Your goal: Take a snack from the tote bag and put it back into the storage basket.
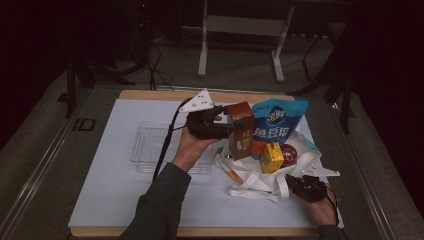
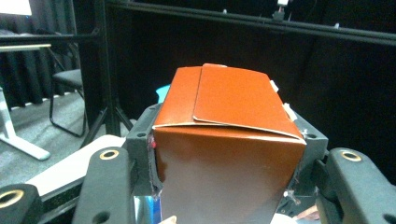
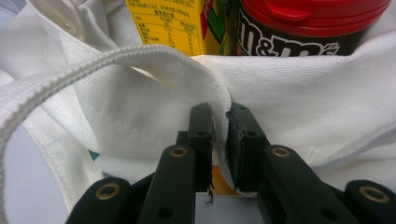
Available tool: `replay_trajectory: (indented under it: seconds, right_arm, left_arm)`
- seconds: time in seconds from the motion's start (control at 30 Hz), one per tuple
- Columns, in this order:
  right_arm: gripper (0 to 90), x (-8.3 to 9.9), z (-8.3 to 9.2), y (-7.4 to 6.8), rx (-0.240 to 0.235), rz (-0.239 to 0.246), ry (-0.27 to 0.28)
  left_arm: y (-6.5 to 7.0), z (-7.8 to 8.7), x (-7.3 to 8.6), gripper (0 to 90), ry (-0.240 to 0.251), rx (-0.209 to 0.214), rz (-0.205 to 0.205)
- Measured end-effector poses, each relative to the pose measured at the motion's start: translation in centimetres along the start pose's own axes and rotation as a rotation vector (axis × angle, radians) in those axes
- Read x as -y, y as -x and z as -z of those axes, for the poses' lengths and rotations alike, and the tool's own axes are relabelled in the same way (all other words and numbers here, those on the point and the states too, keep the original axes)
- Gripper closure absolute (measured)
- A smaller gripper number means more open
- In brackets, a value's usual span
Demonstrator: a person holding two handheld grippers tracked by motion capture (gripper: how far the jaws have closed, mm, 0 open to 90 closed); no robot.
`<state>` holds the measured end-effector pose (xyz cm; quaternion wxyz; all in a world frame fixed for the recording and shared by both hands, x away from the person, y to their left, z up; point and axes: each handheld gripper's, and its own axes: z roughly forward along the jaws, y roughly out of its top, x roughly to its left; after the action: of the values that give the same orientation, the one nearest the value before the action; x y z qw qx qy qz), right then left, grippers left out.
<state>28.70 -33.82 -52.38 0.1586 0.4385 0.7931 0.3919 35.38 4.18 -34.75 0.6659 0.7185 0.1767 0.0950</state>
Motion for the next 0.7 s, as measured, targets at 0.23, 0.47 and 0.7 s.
replay_trajectory:
  seconds: [0.23, 0.47, 0.7]
  right_arm:
    - [80.1, 0.0, 0.0, 0.1, -0.002, -0.002, 0.002]
    - [80.1, 0.1, 0.0, 0.1, -0.004, -0.004, 0.005]
    - [80.1, 0.1, 0.0, 0.1, -0.003, -0.005, 0.006]
  left_arm:
    - [-0.5, 2.2, -0.5, 42.6, 0.006, -0.035, -0.012]
    - [-1.5, 4.2, -1.0, 42.6, -0.027, -0.094, -0.042]
    - [-2.4, 6.2, -1.2, 42.6, -0.025, -0.134, -0.041]
